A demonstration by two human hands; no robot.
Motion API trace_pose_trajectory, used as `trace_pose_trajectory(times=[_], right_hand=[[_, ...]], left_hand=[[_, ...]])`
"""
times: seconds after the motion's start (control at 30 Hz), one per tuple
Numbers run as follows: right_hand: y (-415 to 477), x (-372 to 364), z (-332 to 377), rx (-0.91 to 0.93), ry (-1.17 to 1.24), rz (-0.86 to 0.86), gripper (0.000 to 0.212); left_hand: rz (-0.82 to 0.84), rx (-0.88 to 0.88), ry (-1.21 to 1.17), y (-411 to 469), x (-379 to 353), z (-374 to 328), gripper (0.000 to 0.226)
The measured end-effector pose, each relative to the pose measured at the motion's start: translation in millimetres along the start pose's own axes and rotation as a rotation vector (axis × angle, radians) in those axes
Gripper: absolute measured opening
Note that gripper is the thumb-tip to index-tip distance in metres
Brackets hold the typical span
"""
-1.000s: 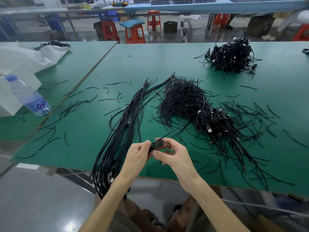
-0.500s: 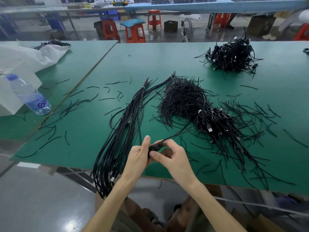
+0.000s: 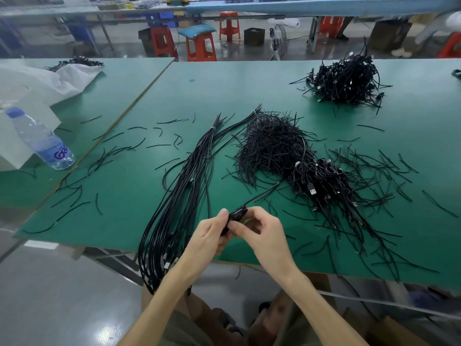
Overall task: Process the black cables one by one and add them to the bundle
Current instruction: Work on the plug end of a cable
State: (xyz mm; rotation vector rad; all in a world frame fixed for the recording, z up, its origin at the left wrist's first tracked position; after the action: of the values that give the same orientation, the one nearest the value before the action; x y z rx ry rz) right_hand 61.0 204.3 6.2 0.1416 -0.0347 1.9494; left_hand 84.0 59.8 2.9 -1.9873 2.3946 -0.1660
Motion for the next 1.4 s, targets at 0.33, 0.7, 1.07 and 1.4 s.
trace_pose_trajectory(times=[0.33,0.7,1.07,1.4], right_hand=[[2,1,8,-0.003,0.066,0.187,0.029],[4,8,10,0.0,-0.073,0.098,0.009],[0,3,12,0.082,-0.258,0.01,0.011],[1,13,15,0.159,-0.366,-0.097,0.014]], left_hand=[[-0.158,0.022,-0.103,1,1,5,0.057],[-0.124,0.023,-0.157,1,-2,5,0.051],[-0.072,0.088,-0.11,-1,-3,4,0.056],[-0.024,-0.114,0.109,-6,10,-13,0.027]])
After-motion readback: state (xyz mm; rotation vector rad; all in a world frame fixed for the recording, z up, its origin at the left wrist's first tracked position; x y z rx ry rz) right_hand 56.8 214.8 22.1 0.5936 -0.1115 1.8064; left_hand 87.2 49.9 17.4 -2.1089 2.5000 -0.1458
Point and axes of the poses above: each hand's wrist, its own y-axis towards the middle knuckle, its own x-axis out of the back of the hand, z = x × y, the point moved 3 cm from there along y, towards the middle knuckle, and after that the axes turned 8 degrees about z, right-handed, at the moved point
